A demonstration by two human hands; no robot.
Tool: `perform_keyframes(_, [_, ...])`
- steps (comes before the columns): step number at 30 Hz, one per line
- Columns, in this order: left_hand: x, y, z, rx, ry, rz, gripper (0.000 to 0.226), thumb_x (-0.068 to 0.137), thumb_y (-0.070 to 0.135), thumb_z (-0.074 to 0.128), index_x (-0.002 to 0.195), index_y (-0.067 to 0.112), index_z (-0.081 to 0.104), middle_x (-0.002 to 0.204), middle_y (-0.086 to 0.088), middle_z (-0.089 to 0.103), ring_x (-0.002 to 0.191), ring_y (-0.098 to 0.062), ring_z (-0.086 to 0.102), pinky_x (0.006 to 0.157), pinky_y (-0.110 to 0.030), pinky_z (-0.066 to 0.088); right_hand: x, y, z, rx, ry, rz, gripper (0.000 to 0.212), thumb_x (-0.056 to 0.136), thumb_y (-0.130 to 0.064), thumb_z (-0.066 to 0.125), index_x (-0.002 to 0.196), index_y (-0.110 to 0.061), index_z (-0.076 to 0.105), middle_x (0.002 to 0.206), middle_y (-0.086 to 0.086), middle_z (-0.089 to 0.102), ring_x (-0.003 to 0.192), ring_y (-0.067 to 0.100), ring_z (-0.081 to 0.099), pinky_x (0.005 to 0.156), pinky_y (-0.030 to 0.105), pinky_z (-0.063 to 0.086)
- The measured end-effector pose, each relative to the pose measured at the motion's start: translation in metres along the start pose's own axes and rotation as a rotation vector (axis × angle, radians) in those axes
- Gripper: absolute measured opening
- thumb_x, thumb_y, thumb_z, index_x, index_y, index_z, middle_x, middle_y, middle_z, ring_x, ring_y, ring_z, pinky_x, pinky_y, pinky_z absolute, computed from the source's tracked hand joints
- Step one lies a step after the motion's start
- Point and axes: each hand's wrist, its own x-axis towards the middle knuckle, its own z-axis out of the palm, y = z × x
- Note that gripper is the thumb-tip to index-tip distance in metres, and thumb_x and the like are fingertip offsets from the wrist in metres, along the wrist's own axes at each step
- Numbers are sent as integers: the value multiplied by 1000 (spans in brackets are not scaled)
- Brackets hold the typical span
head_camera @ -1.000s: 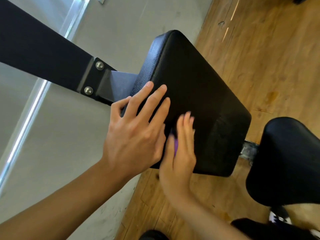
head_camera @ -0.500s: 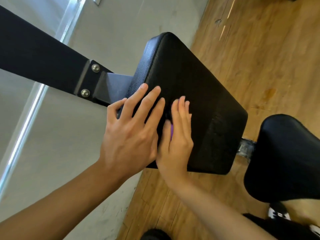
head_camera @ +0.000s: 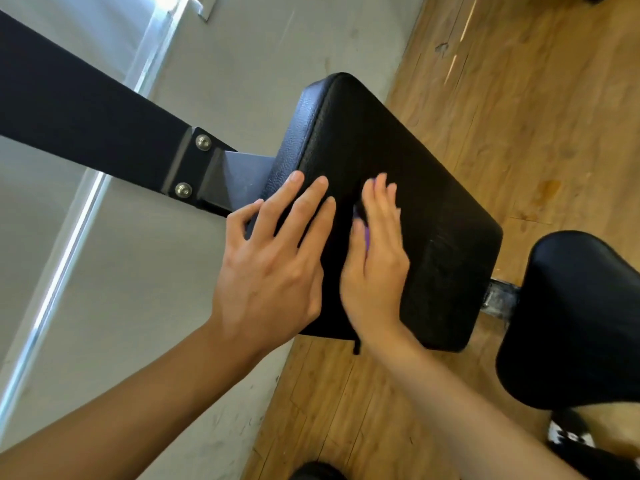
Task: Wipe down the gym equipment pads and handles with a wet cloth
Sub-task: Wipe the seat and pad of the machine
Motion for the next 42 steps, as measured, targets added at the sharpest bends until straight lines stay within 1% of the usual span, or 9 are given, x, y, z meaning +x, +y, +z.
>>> perform_keyframes(5, [-2,-2,2,16,-13,-1,52,99,24,54,149,8,54,161,-12,45,150,-31,33,104,-52,39,121,17,-2,-31,104,85,43,110,-25,39,149,-9,49,156,7,47,149,16,36,124,28,25])
perform_keyframes(7, [-2,-2,2,27,-25,0,53,99,25,54,149,8,54,161,-12,44,151,-31,33,104,-51,39,78,24,-6,2,108,50,44,110,-21,43,151,-9,45,159,6,42,151,14,32,125,25,22])
perform_keyframes(12, [-1,-1,-1,45,-43,4,55,96,24,56,149,7,53,161,-14,43,150,-33,31,102,-52,39,-79,42,-22,-60,-22,102,48,110,-19,41,156,-13,31,165,-3,30,154,14,24,125,42,22])
perform_keyframes(17, [2,-1,-1,63,-51,12,54,98,25,53,149,8,53,161,-15,41,150,-33,31,102,-53,39,75,71,-29,-74,167,345,44,110,-19,39,154,-12,39,163,2,36,154,12,23,127,42,21])
perform_keyframes(24, [3,1,-6,119,-123,28,56,102,32,47,153,9,48,166,-16,35,153,-32,26,106,-54,37,50,75,-24,21,188,393,50,110,-27,38,159,-18,32,167,-2,28,155,7,17,121,19,13])
perform_keyframes(29, [12,14,-15,284,-262,142,64,102,38,42,156,4,40,167,-30,19,158,-42,15,127,-59,8,50,76,-31,108,133,382,52,109,-33,37,159,-18,32,167,-4,29,154,4,18,114,3,12])
perform_keyframes(34, [28,50,1,178,-213,192,63,102,37,31,153,2,44,168,-27,20,158,-40,13,129,-55,5,44,83,-35,82,117,354,55,107,-29,46,159,-19,31,166,-4,31,154,6,22,127,33,21])
perform_keyframes(38, [38,65,22,167,-196,193,68,100,36,24,156,-1,36,169,-26,19,159,-39,12,128,-52,4,43,93,-36,24,104,290,56,108,-33,49,159,-18,31,165,-2,31,153,7,23,126,34,23])
perform_keyframes(42, [41,72,40,242,-278,186,72,104,40,18,162,0,3,170,-26,-10,159,-39,-12,127,-54,-10,40,99,-36,34,100,262,56,108,-35,49,158,-18,33,166,-2,31,154,5,21,125,28,22])
